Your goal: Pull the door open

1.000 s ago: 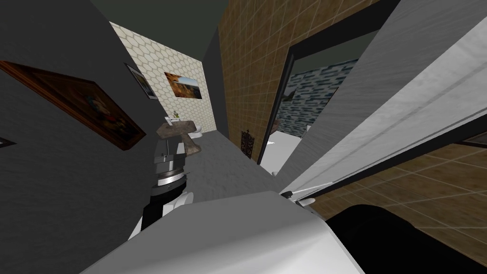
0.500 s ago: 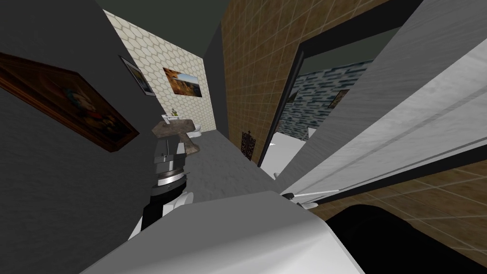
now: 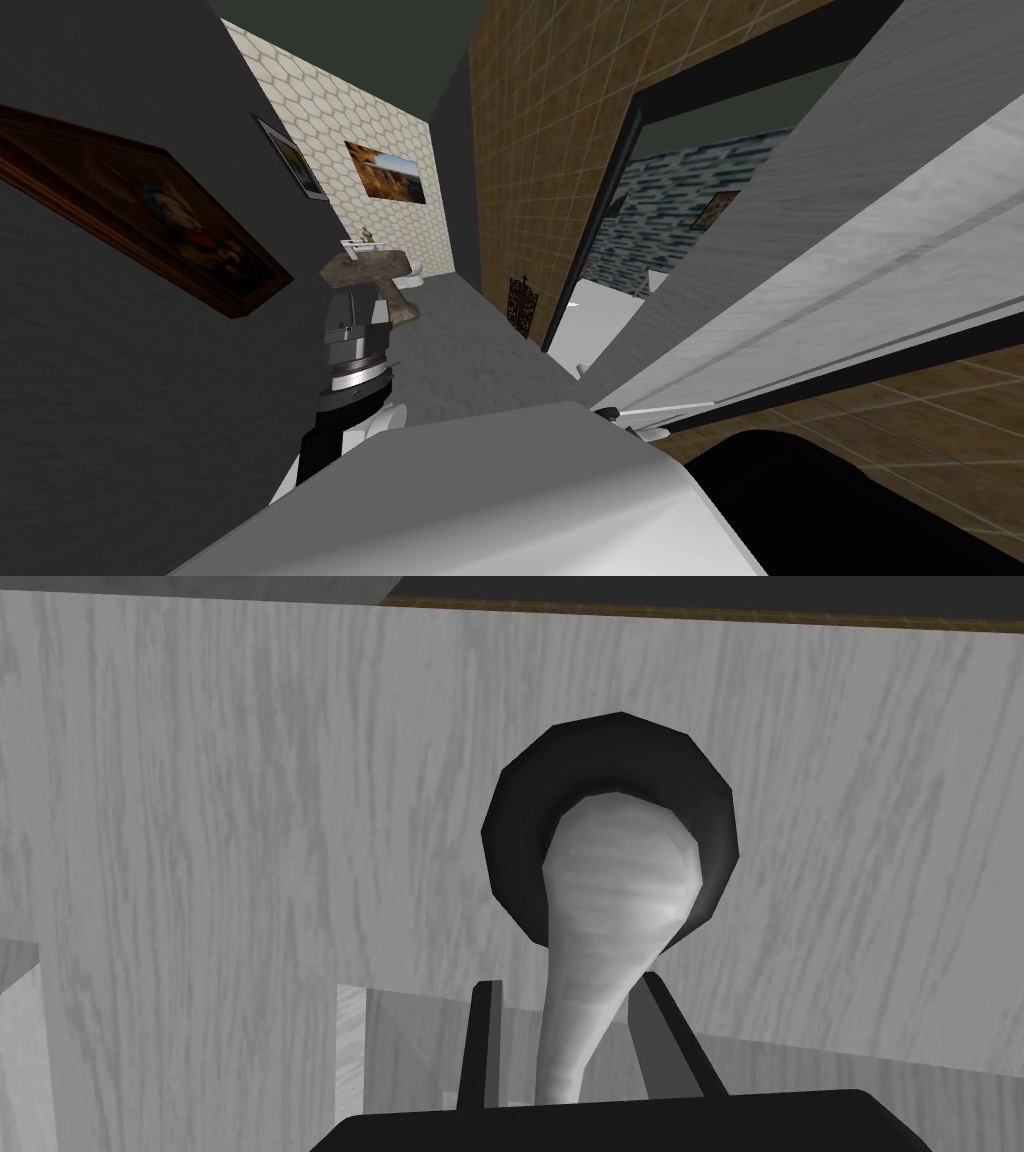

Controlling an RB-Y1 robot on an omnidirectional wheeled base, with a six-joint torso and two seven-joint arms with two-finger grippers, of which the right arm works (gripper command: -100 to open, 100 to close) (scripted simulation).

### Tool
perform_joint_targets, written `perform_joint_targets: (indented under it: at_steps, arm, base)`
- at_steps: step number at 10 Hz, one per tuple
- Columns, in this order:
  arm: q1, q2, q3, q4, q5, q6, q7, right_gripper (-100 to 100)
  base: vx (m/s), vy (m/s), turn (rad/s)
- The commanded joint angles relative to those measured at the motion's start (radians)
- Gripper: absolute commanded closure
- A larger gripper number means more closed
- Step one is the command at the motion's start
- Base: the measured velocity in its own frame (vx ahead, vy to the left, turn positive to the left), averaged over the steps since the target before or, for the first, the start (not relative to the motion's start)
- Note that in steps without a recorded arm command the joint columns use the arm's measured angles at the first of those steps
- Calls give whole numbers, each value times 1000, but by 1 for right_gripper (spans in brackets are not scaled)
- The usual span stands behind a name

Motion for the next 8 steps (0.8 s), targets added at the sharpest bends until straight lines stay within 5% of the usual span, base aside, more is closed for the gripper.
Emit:
perform_joint_targets:
  at_steps: [1, 5, 8]
  arm:
    - [12, -3, 2, 9, -3, 31, -9, 100]
    - [30, -10, 4, 7, -9, 66, -28, 100]
    - [30, -10, 4, 7, -9, 66, -28, 100]
  base:
    - [0, 0, 0]
    - [4, 0, -1]
    - [2, 1, -4]
